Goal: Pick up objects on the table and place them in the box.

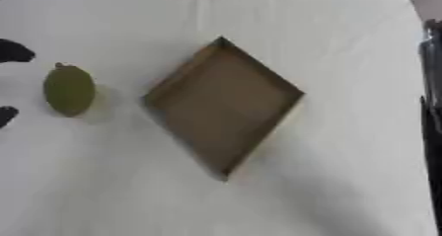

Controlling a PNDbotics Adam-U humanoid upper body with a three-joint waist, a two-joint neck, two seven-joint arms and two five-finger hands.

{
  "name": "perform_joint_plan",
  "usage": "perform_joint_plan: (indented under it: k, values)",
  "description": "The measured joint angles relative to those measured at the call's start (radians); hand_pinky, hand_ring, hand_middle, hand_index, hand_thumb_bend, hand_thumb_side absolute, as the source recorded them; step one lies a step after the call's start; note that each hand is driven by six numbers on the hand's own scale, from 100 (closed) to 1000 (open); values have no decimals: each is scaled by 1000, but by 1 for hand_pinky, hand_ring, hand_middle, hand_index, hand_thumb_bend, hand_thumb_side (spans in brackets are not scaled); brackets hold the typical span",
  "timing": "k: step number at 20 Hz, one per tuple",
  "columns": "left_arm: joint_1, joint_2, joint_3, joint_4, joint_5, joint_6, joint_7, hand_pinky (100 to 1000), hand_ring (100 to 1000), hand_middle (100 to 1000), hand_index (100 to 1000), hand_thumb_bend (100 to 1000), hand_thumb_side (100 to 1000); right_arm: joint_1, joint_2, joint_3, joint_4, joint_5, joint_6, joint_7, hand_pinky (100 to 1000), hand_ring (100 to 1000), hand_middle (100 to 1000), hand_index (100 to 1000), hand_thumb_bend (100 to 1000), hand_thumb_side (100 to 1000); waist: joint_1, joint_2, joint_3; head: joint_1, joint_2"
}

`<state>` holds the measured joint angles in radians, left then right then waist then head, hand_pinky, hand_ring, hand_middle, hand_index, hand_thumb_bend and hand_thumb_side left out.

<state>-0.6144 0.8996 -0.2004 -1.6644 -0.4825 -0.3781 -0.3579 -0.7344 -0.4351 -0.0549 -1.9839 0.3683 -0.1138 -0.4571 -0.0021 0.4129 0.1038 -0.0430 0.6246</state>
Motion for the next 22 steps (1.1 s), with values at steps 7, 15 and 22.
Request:
perform_joint_plan:
  k: [7,15,22]
  values:
    - [-69,-69,0,96,-98,20,-36,968,947,858,960,478,698,4,1,0,0,-2,0,0,775,557,705,775,100,542,-1,0,1,4,0]
    - [-121,-130,-6,223,-181,20,-50,951,951,834,945,440,810,5,9,0,0,-6,0,1,776,557,704,775,100,541,-1,-1,-3,6,0]
    - [-162,-168,-10,307,-151,0,-152,932,942,824,949,405,859,5,10,5,0,-11,2,2,776,556,703,775,100,541,-1,-1,-6,7,1]
